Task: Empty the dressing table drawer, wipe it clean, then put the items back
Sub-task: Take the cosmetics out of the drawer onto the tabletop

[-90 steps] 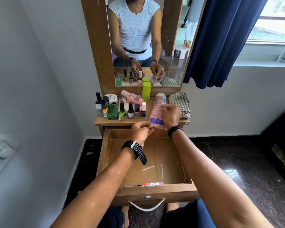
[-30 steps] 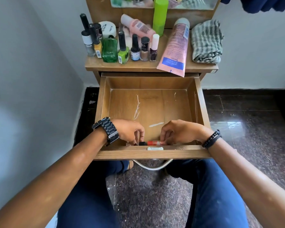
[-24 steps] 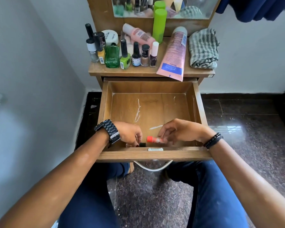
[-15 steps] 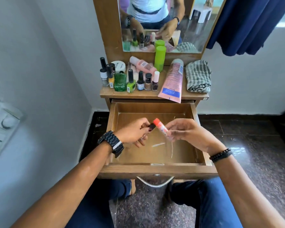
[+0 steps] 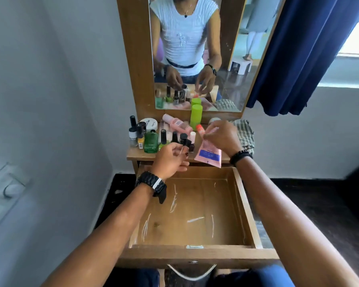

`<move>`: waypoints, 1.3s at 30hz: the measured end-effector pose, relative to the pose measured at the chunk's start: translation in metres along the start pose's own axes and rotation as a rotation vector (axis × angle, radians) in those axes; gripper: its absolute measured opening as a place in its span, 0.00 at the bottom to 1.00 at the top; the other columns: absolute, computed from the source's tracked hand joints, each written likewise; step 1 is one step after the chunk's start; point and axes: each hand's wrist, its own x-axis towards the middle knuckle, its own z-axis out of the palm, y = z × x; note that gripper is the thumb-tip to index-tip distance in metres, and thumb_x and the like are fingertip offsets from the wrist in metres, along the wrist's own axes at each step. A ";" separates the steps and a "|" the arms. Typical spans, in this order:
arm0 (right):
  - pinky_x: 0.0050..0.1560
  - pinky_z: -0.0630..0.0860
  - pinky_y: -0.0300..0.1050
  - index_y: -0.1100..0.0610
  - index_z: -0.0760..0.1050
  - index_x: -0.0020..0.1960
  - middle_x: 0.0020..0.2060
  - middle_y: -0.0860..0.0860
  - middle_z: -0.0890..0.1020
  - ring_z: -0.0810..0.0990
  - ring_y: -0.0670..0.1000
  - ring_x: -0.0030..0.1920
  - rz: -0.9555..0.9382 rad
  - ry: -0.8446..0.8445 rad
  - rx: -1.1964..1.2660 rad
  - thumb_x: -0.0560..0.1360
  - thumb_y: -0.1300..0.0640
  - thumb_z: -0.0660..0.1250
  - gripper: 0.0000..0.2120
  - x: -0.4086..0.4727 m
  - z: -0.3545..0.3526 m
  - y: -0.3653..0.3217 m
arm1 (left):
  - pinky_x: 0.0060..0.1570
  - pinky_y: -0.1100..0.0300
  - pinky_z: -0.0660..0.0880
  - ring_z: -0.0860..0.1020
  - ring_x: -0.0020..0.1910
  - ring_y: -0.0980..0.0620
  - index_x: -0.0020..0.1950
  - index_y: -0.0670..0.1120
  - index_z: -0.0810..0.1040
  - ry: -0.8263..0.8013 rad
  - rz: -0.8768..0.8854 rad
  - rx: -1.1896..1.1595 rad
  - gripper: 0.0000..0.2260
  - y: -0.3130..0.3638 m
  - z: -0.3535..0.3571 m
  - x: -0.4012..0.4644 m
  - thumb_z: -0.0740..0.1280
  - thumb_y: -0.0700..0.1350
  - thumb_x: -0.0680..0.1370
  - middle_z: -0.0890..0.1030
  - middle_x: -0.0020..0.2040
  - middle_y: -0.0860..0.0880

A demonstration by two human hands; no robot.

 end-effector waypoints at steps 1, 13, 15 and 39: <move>0.38 0.75 0.42 0.62 0.80 0.37 0.35 0.53 0.82 0.79 0.51 0.37 -0.010 0.004 -0.061 0.72 0.50 0.70 0.15 0.007 0.005 -0.003 | 0.35 0.60 0.80 0.80 0.36 0.52 0.63 0.38 0.70 0.009 0.000 0.003 0.15 -0.001 0.000 0.001 0.63 0.43 0.78 0.78 0.50 0.42; 0.39 0.68 0.43 0.59 0.69 0.30 0.42 0.58 0.83 0.81 0.59 0.45 -0.087 -0.076 -0.504 0.73 0.55 0.66 0.15 0.041 0.030 -0.013 | 0.36 0.59 0.80 0.81 0.38 0.51 0.57 0.41 0.75 0.056 0.026 -0.143 0.10 -0.012 0.000 0.005 0.66 0.39 0.76 0.81 0.45 0.45; 0.40 0.74 0.44 0.63 0.77 0.36 0.41 0.58 0.84 0.82 0.58 0.45 -0.069 -0.087 -0.468 0.73 0.55 0.67 0.13 0.043 0.030 -0.009 | 0.38 0.58 0.81 0.82 0.38 0.51 0.56 0.40 0.75 0.064 0.027 -0.169 0.10 -0.013 0.002 0.005 0.67 0.40 0.75 0.81 0.43 0.47; 0.40 0.81 0.40 0.61 0.78 0.40 0.39 0.57 0.83 0.83 0.51 0.38 0.177 -0.444 0.562 0.74 0.62 0.69 0.04 -0.016 -0.022 0.002 | 0.46 0.49 0.80 0.81 0.49 0.45 0.60 0.41 0.74 0.096 0.184 -0.161 0.19 -0.003 0.040 0.006 0.72 0.39 0.71 0.81 0.49 0.41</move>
